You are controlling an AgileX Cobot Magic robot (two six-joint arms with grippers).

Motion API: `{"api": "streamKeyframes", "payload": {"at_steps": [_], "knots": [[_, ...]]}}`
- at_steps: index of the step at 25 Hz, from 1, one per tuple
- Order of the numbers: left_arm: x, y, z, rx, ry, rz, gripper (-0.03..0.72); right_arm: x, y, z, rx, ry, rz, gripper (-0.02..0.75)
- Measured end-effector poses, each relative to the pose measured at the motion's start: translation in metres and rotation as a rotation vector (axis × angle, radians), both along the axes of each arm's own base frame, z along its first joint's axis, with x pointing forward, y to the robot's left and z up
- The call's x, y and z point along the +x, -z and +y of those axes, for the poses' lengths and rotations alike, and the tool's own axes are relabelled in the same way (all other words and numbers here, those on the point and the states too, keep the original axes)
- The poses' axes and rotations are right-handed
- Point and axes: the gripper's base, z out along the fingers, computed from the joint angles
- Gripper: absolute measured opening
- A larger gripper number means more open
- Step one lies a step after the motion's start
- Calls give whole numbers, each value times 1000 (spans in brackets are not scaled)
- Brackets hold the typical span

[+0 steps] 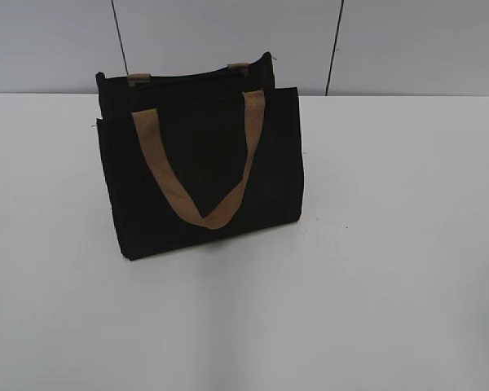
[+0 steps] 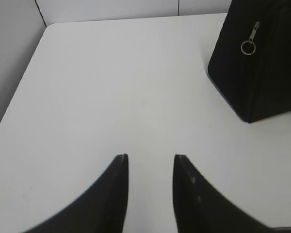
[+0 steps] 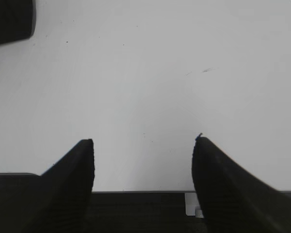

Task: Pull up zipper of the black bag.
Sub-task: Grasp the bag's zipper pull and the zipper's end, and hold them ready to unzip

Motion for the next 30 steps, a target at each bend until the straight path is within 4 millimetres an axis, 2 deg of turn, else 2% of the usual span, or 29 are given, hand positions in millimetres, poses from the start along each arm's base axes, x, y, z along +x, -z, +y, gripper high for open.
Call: {"api": "streamKeyframes", "payload": {"at_steps": [7,10,13,17,21,25,30], "knots": [[0,0,-1,-7,5,0,241,0,0,0,0,0,0,482],[6,-1,-1,-5,7,33,240,0,0,0,0,0,0,482],[21,-18,-2,-6,8,15,240,0,0,0,0,0,0,482],[57,-39,-4,-10,10,-54,242,0,0,0,0,0,0,482],[101,-36,-10,-14,35,-93,246,0,0,0,0,0,0,482],[145,-13,-19,-33,72,-128,272,0,0,0,0,0,0,482],[199,35,-32,-40,91,-68,312,0,0,0,0,0,0,482]]}}
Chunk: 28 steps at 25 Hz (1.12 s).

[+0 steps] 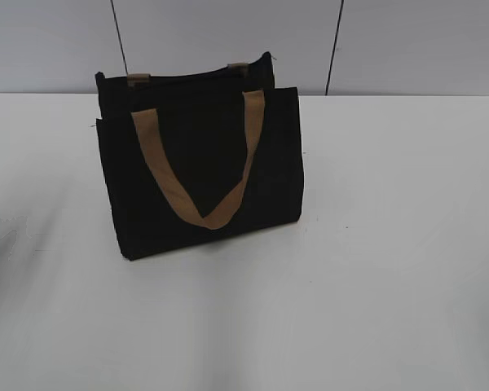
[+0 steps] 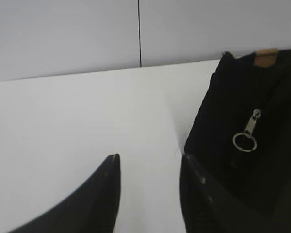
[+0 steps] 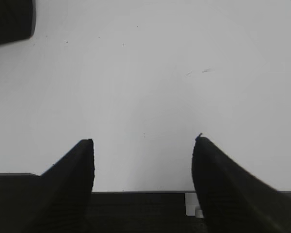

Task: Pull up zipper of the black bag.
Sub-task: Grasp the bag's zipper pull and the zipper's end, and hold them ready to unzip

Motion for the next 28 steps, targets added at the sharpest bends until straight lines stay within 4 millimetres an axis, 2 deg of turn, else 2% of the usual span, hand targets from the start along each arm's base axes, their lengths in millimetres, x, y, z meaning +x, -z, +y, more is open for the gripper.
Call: {"api": "streamKeyframes", "payload": {"at_steps": [6,9,12,18,22,28], "knots": [[49,52,-10,-44,-14,30,319,0,0,0,0,0,0,482],[60,84,-15,-63,-5,116,321,0,0,0,0,0,0,482],[67,105,-22,-78,65,140,321,0,0,0,0,0,0,482],[74,132,-39,-94,246,86,321,0,0,0,0,0,0,482],[83,149,-45,-103,300,89,321,0,0,0,0,0,0,482],[97,153,-52,-86,369,72,321,0,0,0,0,0,0,482]]}}
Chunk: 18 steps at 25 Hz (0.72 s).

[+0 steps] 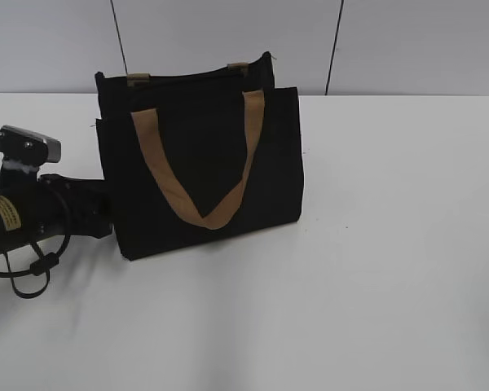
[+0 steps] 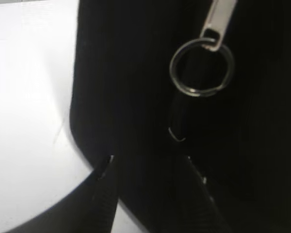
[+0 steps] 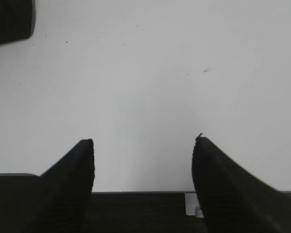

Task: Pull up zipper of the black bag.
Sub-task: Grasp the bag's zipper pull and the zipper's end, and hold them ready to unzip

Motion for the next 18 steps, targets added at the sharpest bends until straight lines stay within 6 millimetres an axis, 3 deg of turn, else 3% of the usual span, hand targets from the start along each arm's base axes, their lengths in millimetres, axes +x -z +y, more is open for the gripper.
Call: {"api": "streamKeyframes", "payload": {"at_steps": [14,18], "knots": [[24,1,-11,26,105,-52,271,0,0,0,0,0,0,482],[24,2,-11,35,110,-43,186,0,0,0,0,0,0,482]]}}
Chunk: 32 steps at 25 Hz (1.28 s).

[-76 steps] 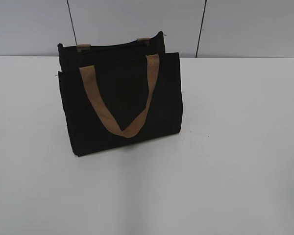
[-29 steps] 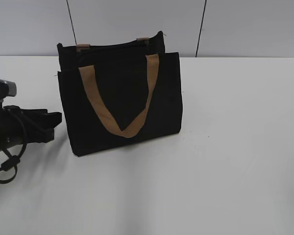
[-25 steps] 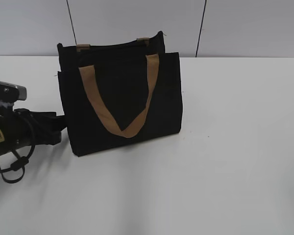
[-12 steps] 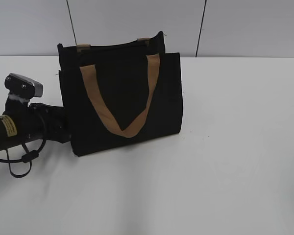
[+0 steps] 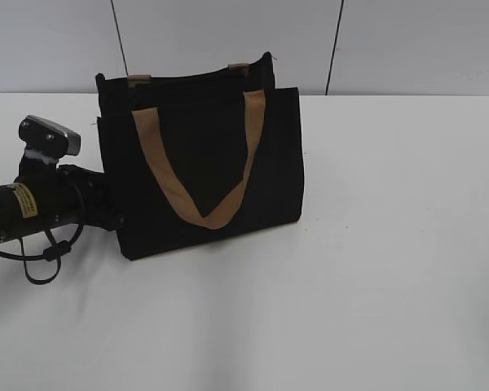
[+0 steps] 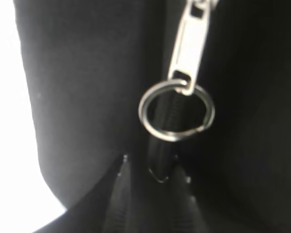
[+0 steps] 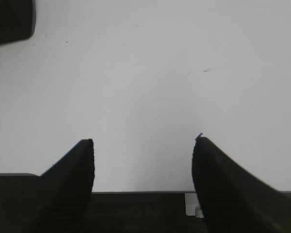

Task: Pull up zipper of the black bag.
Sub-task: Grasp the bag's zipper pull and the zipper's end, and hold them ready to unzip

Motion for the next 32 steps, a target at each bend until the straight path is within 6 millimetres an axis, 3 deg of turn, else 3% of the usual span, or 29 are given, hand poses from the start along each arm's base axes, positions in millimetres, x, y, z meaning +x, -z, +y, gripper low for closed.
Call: {"api": "streamKeyframes", "payload": {"at_steps": [3,4,7,13,17,32], "knots": [[0,1,1,8,-3,14,39,0,0,0,0,0,0,482],[0,1,1,9,-6,18,23,0,0,0,0,0,0,482],[0,-11,2,28,-16,6,18,0,0,0,0,0,0,482],[-7,-71,10,88,-66,-90,17,0,0,0,0,0,0,482],[-15,-100,15,117,-96,-138,16,0,0,0,0,0,0,482],[-31,-143,21,130,-134,-233,16,0,0,0,1,0,0,482]]}}
